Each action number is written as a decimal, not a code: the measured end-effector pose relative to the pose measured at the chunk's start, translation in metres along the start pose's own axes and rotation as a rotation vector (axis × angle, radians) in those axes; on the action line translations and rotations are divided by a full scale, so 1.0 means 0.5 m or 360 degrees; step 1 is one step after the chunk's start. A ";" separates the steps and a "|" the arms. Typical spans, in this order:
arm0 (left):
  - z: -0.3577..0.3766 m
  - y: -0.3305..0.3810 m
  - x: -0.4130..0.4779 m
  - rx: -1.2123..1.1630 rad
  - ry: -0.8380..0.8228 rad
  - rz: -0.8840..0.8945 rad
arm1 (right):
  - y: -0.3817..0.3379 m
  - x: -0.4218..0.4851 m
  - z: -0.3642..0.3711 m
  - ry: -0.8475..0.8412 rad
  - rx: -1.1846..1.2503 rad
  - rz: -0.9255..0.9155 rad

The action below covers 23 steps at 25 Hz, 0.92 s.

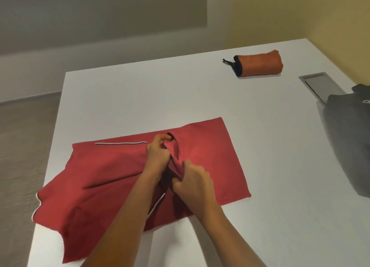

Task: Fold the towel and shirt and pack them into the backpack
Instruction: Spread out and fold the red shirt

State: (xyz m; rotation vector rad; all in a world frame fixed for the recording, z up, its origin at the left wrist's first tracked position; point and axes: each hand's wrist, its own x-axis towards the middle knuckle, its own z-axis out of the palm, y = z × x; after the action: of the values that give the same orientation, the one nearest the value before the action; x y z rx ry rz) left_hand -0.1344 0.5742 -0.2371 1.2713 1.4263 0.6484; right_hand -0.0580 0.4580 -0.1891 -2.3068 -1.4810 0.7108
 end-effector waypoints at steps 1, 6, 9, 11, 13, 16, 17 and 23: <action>0.000 0.013 -0.004 -0.0094 -0.0018 -0.0177 | -0.002 0.001 0.003 -0.0008 -0.0003 -0.0006; -0.014 0.066 -0.020 -0.0383 -0.0223 -0.0573 | 0.000 0.008 0.011 -0.0059 0.0007 0.0014; -0.014 0.069 0.013 -0.0462 -0.0370 -0.0733 | 0.003 0.008 0.013 -0.0076 0.0011 0.0000; -0.009 0.061 0.019 -0.0111 -0.0368 -0.0592 | 0.004 0.010 0.011 -0.0068 -0.0026 -0.0006; -0.012 0.070 0.008 0.0286 -0.0293 -0.0123 | 0.004 0.011 0.011 -0.0051 -0.0048 -0.0034; -0.019 0.080 -0.002 0.0590 -0.0283 0.0366 | 0.005 0.011 0.010 -0.0044 -0.0056 -0.0065; -0.020 0.078 -0.002 0.0617 -0.0303 0.0437 | 0.006 0.011 0.008 -0.0050 -0.0054 -0.0063; -0.041 0.065 0.020 0.0480 -0.0256 0.0100 | 0.001 0.009 0.000 -0.0085 -0.0033 -0.0086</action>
State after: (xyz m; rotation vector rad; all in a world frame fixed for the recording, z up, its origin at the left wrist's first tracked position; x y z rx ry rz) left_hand -0.1407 0.5978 -0.2058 1.5719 1.3899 0.3707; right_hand -0.0559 0.4619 -0.1903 -2.2705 -1.5749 0.7512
